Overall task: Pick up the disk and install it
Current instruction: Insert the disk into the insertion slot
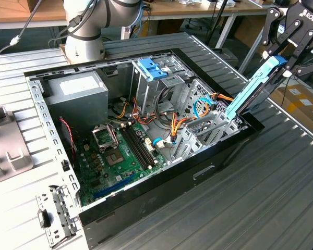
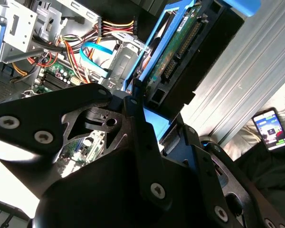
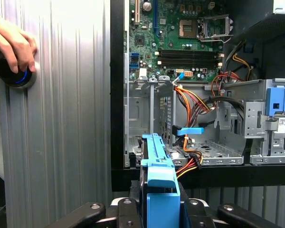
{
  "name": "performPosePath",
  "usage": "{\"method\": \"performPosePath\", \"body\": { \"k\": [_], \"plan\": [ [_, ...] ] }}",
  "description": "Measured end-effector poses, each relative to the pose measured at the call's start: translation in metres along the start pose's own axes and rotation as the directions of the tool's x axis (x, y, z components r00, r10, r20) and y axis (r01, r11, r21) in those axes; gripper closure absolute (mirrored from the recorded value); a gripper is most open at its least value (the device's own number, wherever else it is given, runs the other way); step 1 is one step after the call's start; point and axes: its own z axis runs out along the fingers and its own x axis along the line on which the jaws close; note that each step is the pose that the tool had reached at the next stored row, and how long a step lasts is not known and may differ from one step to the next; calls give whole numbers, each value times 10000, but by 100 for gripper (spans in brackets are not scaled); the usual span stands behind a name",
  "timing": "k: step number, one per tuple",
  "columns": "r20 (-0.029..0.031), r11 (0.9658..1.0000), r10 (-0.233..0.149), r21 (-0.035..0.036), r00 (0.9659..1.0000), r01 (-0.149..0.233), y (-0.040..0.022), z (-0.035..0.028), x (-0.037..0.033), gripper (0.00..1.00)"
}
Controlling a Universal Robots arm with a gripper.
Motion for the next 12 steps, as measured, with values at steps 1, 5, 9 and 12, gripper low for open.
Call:
{"method": "performPosePath", "body": {
  "k": [1, 5, 9, 12],
  "plan": [
    [0, 10000, 0, 0, 10000, 0, -1, 0, 0, 63],
    [0, 10000, 0, 0, 10000, 0, -3, 0, 0, 63],
    [1, 10000, 0, 0, 10000, 0, 9, 3, 0, 63],
    [1, 10000, 0, 0, 10000, 0, 25, 6, 1, 63]
  ]
}}
